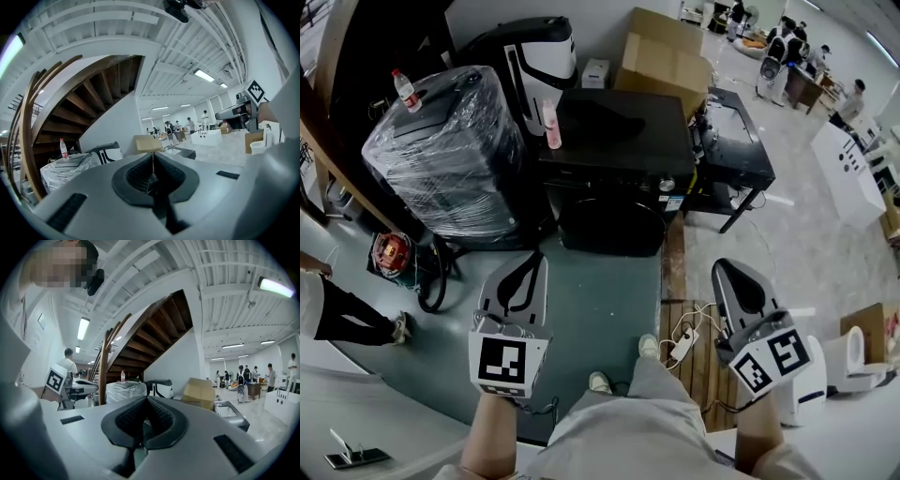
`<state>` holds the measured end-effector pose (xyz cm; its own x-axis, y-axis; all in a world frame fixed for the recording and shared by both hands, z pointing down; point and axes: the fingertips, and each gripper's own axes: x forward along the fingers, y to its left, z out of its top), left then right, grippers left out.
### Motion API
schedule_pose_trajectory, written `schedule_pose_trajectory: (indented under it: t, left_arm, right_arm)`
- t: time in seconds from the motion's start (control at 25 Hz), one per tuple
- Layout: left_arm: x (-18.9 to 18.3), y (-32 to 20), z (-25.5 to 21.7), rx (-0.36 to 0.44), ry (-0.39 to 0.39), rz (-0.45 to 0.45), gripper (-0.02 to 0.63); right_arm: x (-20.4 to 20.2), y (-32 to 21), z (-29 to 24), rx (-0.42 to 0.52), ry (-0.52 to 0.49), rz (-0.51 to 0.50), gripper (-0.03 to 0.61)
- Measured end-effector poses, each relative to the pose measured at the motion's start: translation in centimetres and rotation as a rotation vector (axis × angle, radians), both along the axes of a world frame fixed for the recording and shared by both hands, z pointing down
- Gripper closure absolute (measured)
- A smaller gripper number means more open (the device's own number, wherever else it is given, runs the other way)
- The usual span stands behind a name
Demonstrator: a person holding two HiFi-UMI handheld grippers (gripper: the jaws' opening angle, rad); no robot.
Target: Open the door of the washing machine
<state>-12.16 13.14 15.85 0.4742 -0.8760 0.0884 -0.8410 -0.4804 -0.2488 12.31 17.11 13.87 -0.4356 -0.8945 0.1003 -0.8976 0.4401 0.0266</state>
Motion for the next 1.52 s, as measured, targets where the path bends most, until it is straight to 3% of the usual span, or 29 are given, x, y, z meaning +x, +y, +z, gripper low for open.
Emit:
schedule_pose_trajectory:
  t: [0.12,0.2,0.24,0.76,1.08,1.32,1.52]
  left_arm:
    - [0.5,-1.1,1.2,-0.023,-0.039,0.012,0.589]
    - [0.9,-2.0,2.0,-0.039,-0.062,0.02,0.589]
    - [1.2,-2.5,2.3,-0.046,-0.064,0.019,0.589]
    - [7.7,-12.4,8.8,-0.202,-0.123,-0.03,0.589]
    - [13.1,-20.3,14.3,-0.316,-0.156,-0.09,0.589]
    - [14.8,-24.8,19.2,-0.411,-0.145,-0.164,0.589]
    - [15.0,-27.9,22.6,-0.471,-0.161,-0.196,0.589]
  right_arm:
    - [0.5,-1.2,1.5,-0.038,0.015,0.005,0.554]
    - [0.7,-2.4,2.4,-0.069,0.015,-0.011,0.453]
    - [0.7,-3.0,2.9,-0.081,0.018,-0.021,0.433]
    - [6.6,-15.7,13.1,-0.296,0.031,-0.105,0.405]
    - [9.8,-25.7,21.7,-0.456,0.065,-0.214,0.39]
    - [9.8,-30.0,27.6,-0.551,0.115,-0.318,0.382]
    - [10.0,-33.1,32.7,-0.626,0.13,-0.339,0.378]
